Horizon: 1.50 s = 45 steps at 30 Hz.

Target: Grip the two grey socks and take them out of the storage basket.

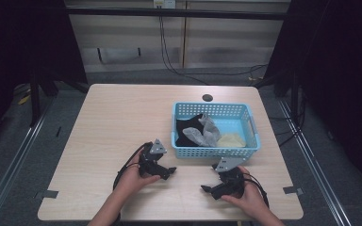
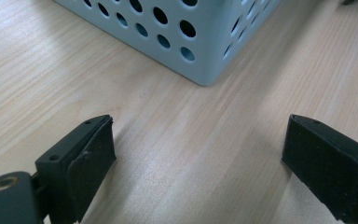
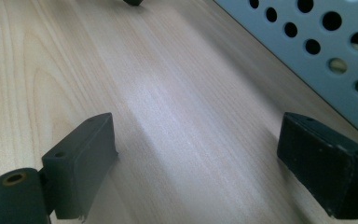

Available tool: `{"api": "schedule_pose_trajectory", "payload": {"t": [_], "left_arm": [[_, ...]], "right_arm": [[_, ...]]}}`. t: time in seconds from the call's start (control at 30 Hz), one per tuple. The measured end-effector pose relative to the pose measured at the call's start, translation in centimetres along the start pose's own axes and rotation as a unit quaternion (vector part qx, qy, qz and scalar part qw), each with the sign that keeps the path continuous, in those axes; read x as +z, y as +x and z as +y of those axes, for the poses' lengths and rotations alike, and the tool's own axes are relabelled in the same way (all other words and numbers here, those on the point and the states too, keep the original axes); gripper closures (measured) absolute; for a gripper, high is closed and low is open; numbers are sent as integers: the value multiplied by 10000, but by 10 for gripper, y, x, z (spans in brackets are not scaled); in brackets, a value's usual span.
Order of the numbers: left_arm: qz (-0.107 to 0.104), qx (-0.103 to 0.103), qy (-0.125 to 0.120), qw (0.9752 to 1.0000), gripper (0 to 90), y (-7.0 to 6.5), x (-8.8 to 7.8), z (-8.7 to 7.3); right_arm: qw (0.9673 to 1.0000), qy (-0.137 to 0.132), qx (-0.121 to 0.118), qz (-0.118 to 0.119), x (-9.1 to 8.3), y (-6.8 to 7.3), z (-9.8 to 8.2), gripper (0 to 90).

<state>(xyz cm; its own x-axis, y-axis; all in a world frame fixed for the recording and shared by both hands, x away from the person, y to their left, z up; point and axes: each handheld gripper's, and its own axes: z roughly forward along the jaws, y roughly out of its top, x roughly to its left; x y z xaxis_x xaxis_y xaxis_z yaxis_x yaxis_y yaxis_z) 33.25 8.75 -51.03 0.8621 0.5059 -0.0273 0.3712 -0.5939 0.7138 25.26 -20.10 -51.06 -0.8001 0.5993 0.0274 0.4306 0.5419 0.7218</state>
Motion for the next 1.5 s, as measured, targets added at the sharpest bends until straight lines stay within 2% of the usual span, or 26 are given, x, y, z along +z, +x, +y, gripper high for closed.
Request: {"api": "schedule_pose_trajectory", "payload": {"t": [0.4, 0.5, 0.53, 0.57, 0.6, 0.63, 0.67, 0.73, 0.8, 0.83, 0.87, 1.03, 1.23, 1.27, 1.3, 1.33, 1.37, 1.4, 1.47, 1.5], "left_arm": [[-3, -1, 0, 10000, 85, 0, 0, 0], [-3, 1, 1, 10000, 85, 0, 0, 0], [-3, 0, 1, 10000, 85, 0, 0, 0], [-3, 0, 0, 10000, 85, 0, 0, 0], [-4, -4, -3, 10000, 85, 0, 0, 0], [-4, -4, -3, 10000, 85, 0, 0, 0], [-5, -4, -2, 10000, 85, 0, 0, 0], [-5, -2, -2, 10000, 85, 0, 0, 0], [-5, -2, 0, 10000, 85, 0, 0, 0], [-5, -2, 0, 10000, 85, 0, 0, 0], [-4, -2, 0, 10000, 85, 0, 0, 0], [-4, -3, -1, 10000, 85, 0, 0, 0], [-3, -4, 4, 10000, 85, 0, 0, 0], [-5, -3, 0, 10000, 85, 0, 0, 0], [-5, -3, 0, 10000, 85, 0, 0, 0], [-5, -4, 0, 10000, 85, 0, 0, 0], [1, -2, 0, 10000, 85, 0, 0, 0], [-5, -6, -2, 10000, 85, 0, 0, 0], [-6, -4, -1, 10000, 85, 0, 0, 0], [-5, -5, -1, 10000, 85, 0, 0, 0]], "right_arm": [[10000, 1, 47, -21, 0, 0, 0, 118], [9999, 109, 50, -38, -1, -1, 3, 141], [9994, 338, 66, -5, -2, -1, 7, 141], [9994, 338, 66, -5, -2, -1, 7, 141], [9985, 547, 65, 78, -4, -2, 12, 141], [9985, 547, 65, 78, -4, -2, 12, 141], [9964, 831, 75, 162, -7, -2, 16, 140], [9958, 890, 36, 202, -8, -2, 18, 141], [9929, 1141, 41, 324, -14, -2, 25, 148], [9929, 1141, 41, 324, -14, -2, 25, 148], [9910, 1291, 62, 340, -16, -1, 28, 155], [9850, 1676, -161, 368, -21, -2, 41, 186], [9812, 1869, -212, 439, -30, -3, 54, 205], [9787, 1990, -258, 435, -34, -4, 60, 206], [9787, 1990, -258, 435, -34, -4, 60, 206], [9762, 2100, -301, 440, -38, -6, 65, 208], [9762, 2100, -301, 440, -38, -6, 65, 208], [9744, 2190, -295, 417, -42, -7, 70, 209], [9727, 2269, -282, 395, -44, -8, 73, 209], [9719, 2295, -360, 393, -46, -10, 76, 209]]}}
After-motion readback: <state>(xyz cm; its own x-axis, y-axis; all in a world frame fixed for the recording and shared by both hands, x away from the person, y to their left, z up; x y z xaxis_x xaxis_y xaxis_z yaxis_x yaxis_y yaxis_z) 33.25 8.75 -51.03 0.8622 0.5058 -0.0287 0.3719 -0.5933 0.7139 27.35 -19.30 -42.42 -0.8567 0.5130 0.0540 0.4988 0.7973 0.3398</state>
